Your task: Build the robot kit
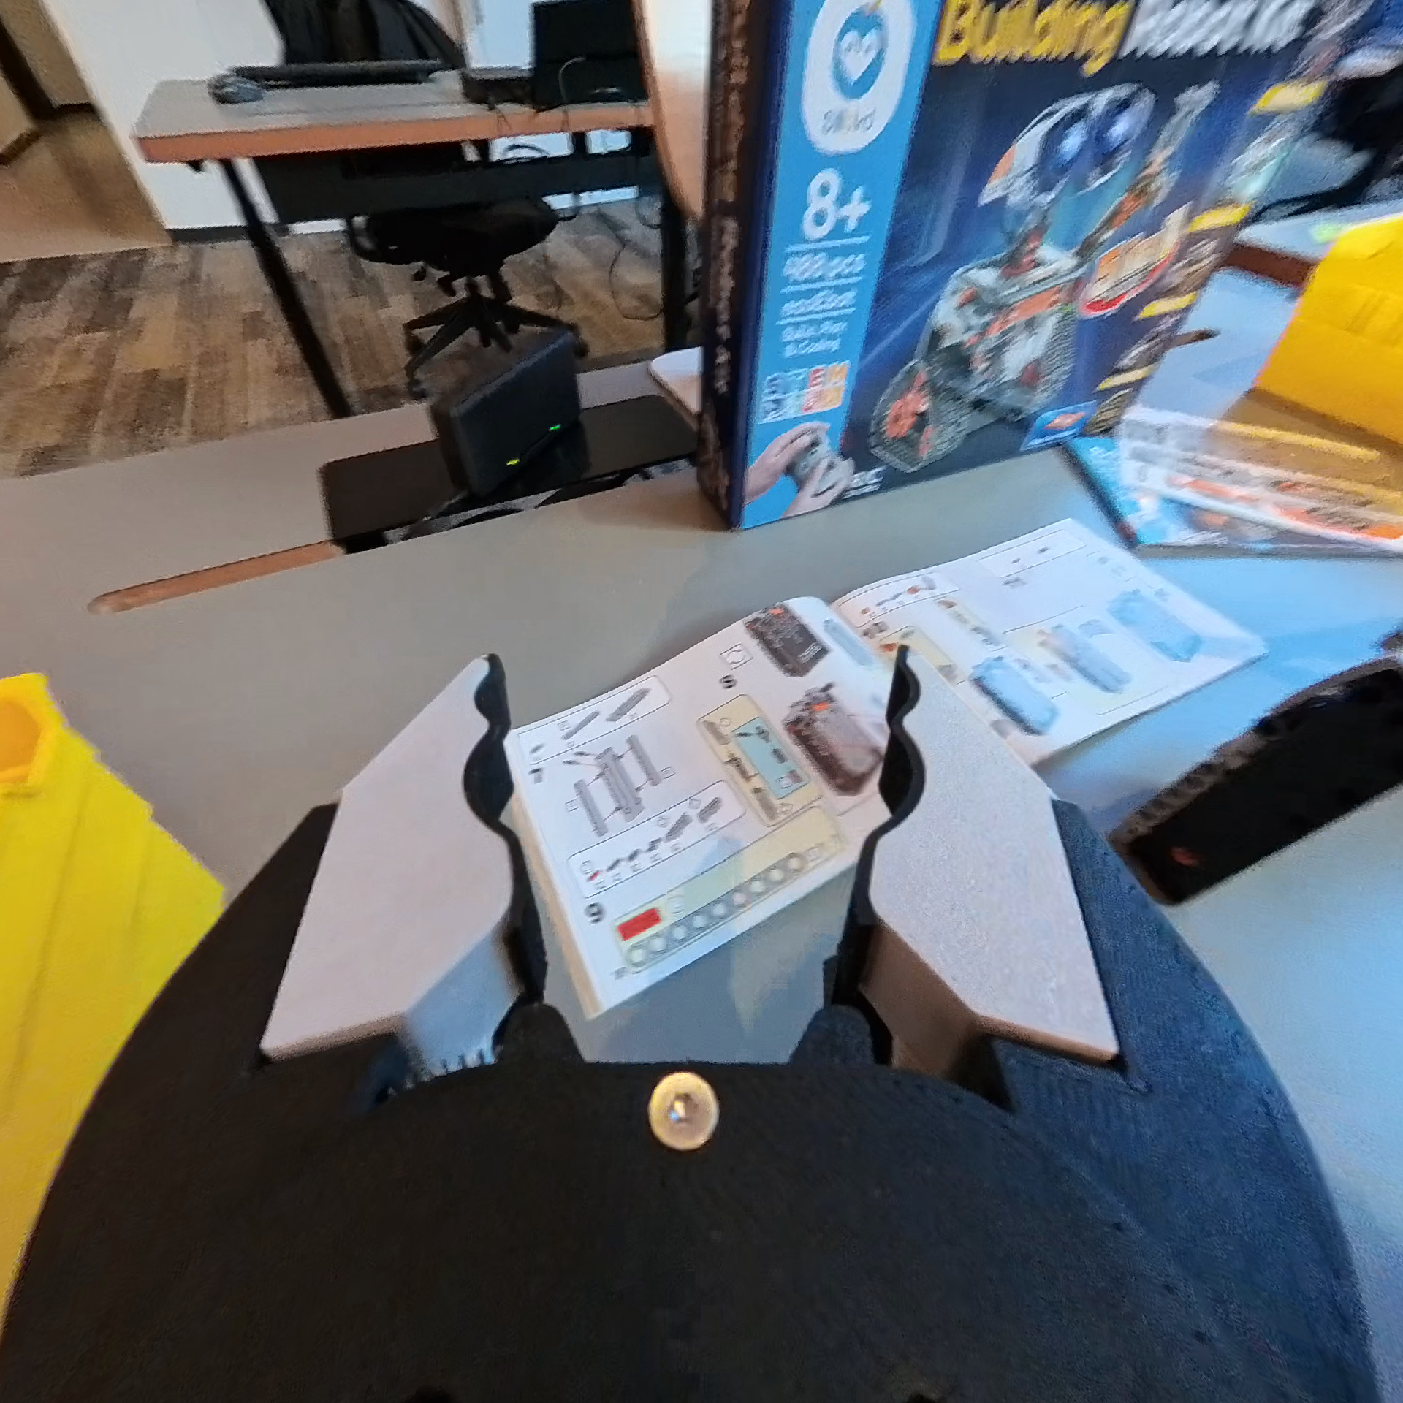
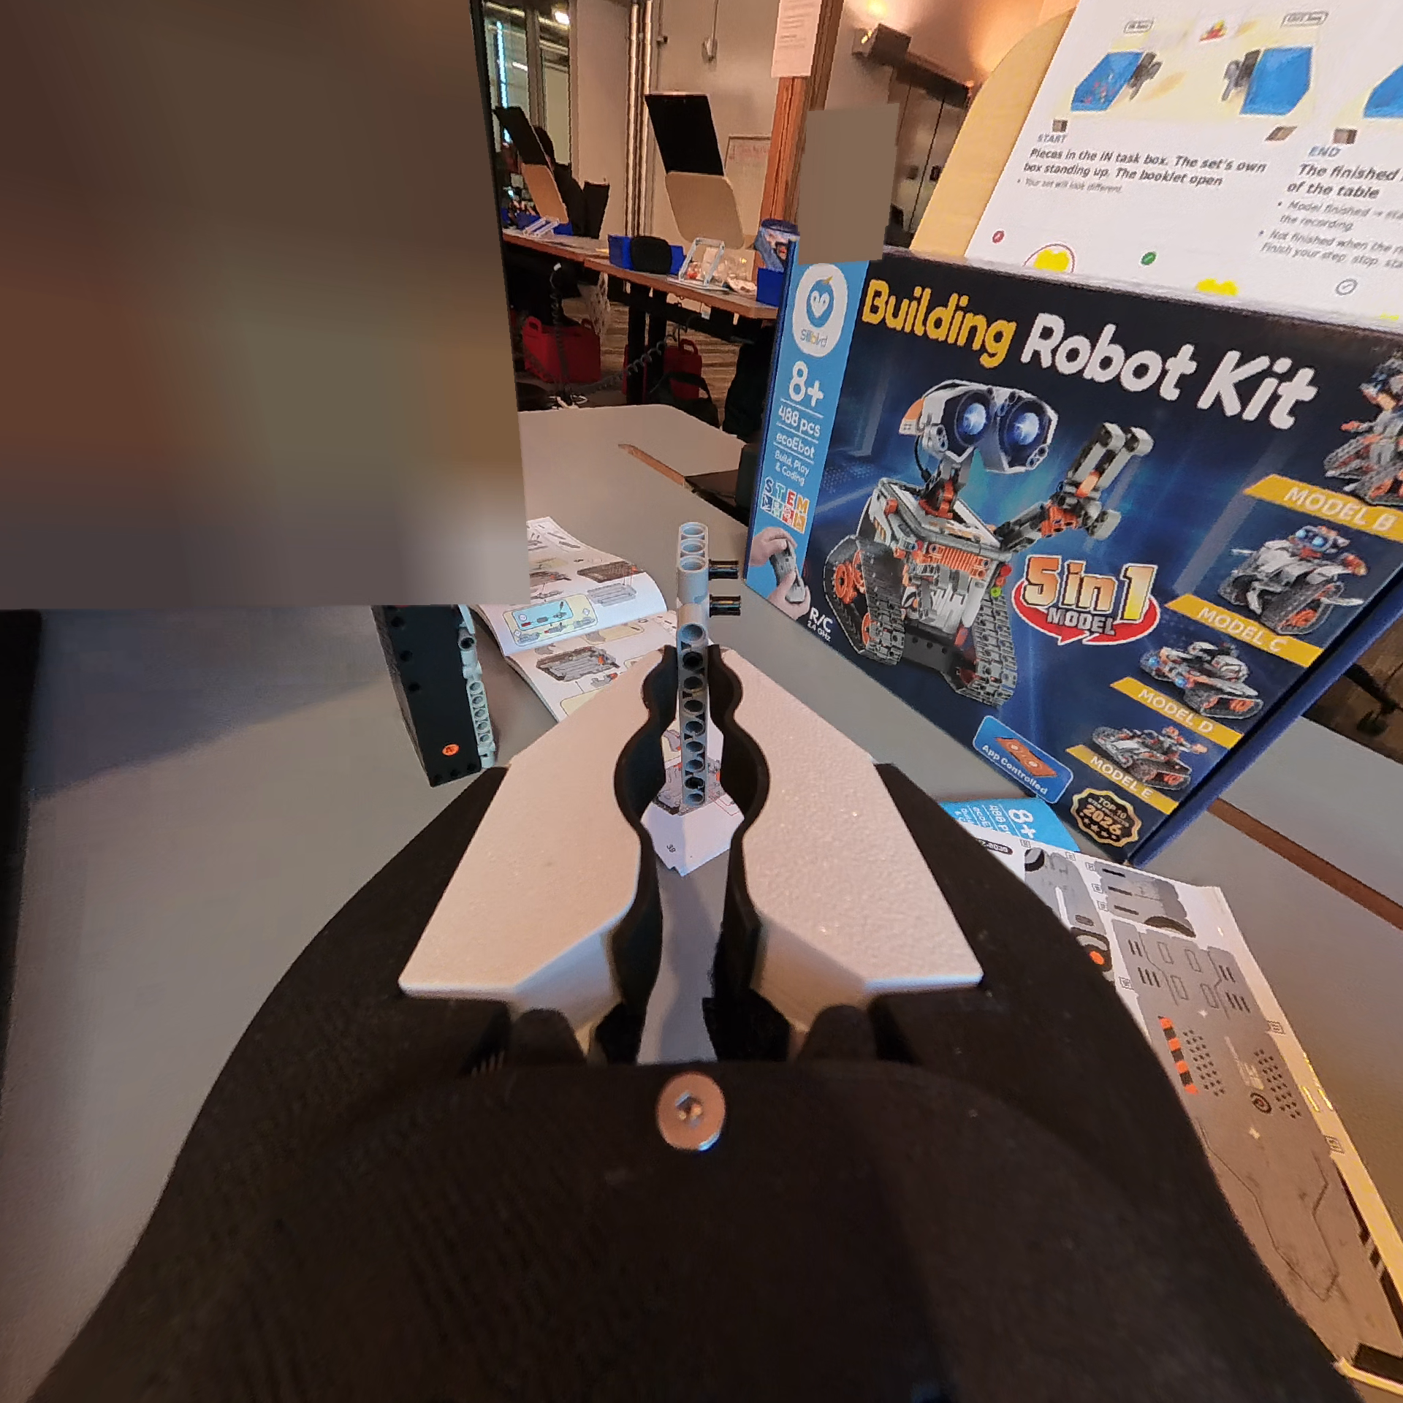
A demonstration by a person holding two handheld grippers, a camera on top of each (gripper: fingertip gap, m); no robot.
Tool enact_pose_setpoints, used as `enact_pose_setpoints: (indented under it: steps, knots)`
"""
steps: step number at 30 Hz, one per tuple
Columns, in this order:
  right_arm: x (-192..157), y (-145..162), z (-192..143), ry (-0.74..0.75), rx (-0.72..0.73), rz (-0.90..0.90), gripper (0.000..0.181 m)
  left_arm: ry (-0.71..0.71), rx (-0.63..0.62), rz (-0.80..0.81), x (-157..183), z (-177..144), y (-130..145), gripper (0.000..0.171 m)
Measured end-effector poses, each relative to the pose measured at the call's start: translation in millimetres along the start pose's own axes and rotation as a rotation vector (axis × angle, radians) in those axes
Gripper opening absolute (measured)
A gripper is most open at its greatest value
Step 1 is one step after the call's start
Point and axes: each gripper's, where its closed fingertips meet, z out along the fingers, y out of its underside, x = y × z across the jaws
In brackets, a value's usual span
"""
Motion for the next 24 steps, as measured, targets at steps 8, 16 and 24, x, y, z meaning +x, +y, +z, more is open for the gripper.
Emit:
enact_pose_setpoints:
  steps: [8,16,24]
  knots:
    - [-72.2,-52.2,-19.8,-0.067,0.124,0.062,0.006,0.456,0.172,-0.068,74.0,-33.3,-37.4,0.082]
    - [-180.9,-8.6,-5.1,-0.221,0.046,-0.149,0.006,0.658,0.132,0.071,132.8,-84.0,10.4,0.093]
    - [-186.5,-6.1,-0.7,-0.25,0.076,-0.283,0.006,0.825,0.035,0.162,161.9,-36.1,28.1,0.077]
